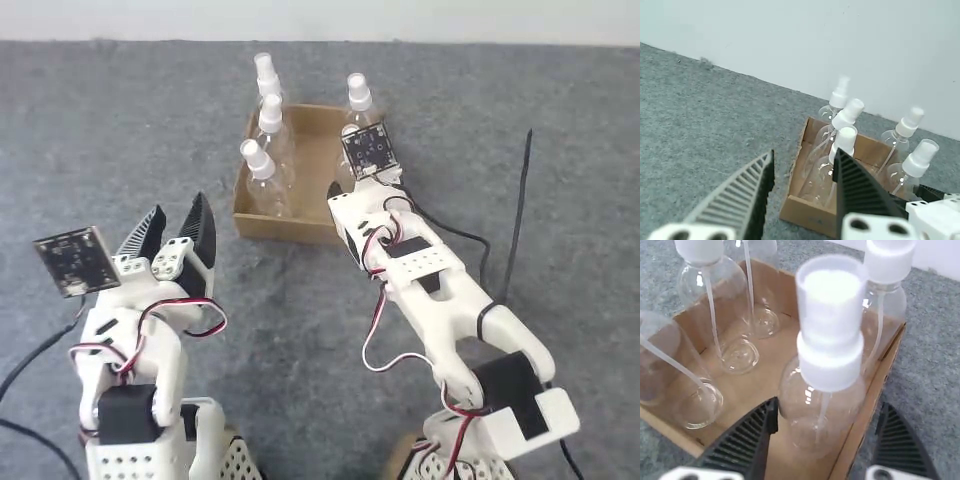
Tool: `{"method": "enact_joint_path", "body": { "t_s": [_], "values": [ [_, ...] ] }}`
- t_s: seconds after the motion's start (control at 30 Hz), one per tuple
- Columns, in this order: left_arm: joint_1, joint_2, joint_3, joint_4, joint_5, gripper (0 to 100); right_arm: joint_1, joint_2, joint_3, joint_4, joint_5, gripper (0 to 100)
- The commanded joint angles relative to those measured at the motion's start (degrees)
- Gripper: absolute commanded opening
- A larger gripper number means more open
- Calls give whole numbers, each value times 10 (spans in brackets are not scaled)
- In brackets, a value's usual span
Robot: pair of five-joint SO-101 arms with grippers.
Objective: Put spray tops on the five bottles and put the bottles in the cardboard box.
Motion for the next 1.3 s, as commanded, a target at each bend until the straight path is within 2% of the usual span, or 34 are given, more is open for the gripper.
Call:
{"method": "enact_joint_path", "body": {
  "t_s": [0.0, 0.67, 0.83, 0.97, 1.27],
  "values": [
    [-2, -9, -30, -18, 2, 182, -12, -16, -35, 6, 2, 258],
    [-4, -9, -29, -35, 2, 184, 5, -203, 85, 28, 2, 255],
    [-5, -9, -30, -64, 1, 185, 19, -262, 127, 29, 2, 176],
    [-6, -9, -29, -55, -22, 184, 18, -304, 131, 73, 2, 155],
    [-81, -9, 10, -38, -34, 184, 18, -413, 135, 199, 1, 154]
  ]
}}
